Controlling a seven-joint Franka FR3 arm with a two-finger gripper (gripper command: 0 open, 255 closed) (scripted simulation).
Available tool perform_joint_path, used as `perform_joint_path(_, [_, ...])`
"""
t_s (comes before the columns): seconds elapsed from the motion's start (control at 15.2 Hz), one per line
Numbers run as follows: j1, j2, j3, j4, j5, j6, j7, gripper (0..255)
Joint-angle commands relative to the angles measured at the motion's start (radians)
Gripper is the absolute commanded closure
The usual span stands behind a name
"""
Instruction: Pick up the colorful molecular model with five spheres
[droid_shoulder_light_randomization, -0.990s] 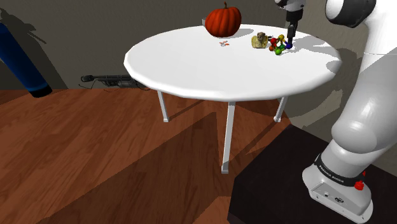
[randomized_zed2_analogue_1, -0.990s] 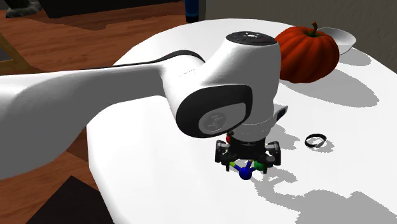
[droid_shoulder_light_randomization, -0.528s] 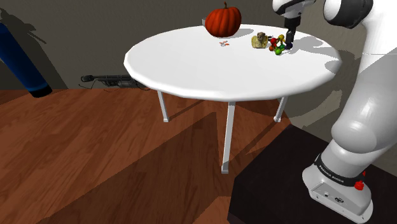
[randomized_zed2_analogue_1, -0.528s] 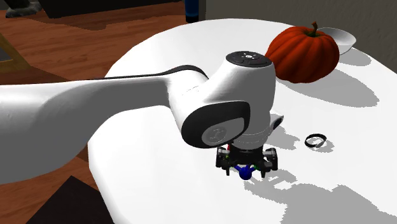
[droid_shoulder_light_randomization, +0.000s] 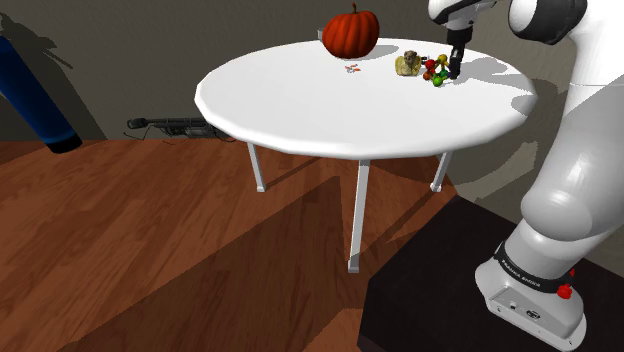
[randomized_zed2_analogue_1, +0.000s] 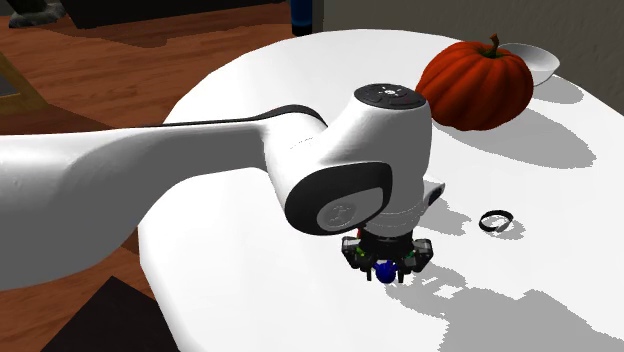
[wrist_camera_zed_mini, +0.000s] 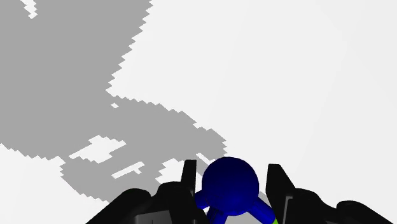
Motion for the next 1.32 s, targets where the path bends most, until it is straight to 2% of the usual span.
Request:
perform_joint_path(0.0, [0.001,0.001,0.001,-0.001,0.000,0.000,0.000,255])
perform_joint_path(0.13, [-0.001,0.003,0.001,0.003,0.002,-0.001,-0.002,255])
perform_joint_path(1.12, [-0.020,0.019,-0.004,0.226,0.016,-0.205,-0.039,255])
perform_joint_path(1.25, [-0.020,0.019,-0.004,0.229,0.017,-0.208,-0.040,255])
